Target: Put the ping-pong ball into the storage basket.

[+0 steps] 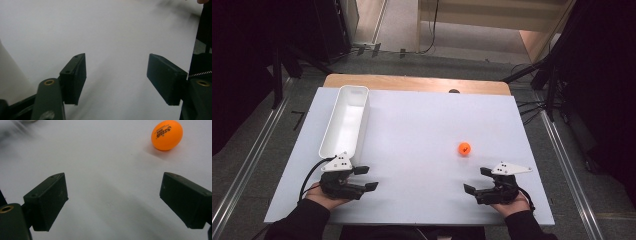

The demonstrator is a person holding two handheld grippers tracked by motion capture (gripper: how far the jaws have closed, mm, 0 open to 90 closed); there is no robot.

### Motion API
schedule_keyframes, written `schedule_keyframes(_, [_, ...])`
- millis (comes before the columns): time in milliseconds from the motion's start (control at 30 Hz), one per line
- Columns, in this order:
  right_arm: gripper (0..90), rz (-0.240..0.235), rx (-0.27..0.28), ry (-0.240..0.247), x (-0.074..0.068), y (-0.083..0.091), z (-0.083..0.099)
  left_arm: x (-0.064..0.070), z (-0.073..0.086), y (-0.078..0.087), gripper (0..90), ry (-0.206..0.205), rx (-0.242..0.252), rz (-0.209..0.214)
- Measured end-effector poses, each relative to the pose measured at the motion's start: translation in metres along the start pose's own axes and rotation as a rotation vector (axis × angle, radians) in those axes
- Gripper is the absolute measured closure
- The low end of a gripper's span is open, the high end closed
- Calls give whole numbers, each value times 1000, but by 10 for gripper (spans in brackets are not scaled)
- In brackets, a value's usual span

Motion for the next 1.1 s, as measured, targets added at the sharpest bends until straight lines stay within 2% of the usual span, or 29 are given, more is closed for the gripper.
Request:
schedule_keyframes(133, [64,1,-1,-1,0,0,0,0,0,-1,306,11,-3,4])
schedule_keyframes(533, [65,-8,-5,7,-1,-1,-1,3,0,0,305,-8,-3,14])
schedule_keyframes(1100, [65,-5,3,-2,1,-1,-2,2,0,-1,305,-4,-1,19])
Point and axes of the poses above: each handheld gripper's, and its own axes: y roughly backward along the jaws, z roughly out of its underside, x roughly to its right, the point moved 1 cm from there along -y, roughly forward along the jaws, and after that the axes turned 8 degrees about z, right-handed, at the moved point
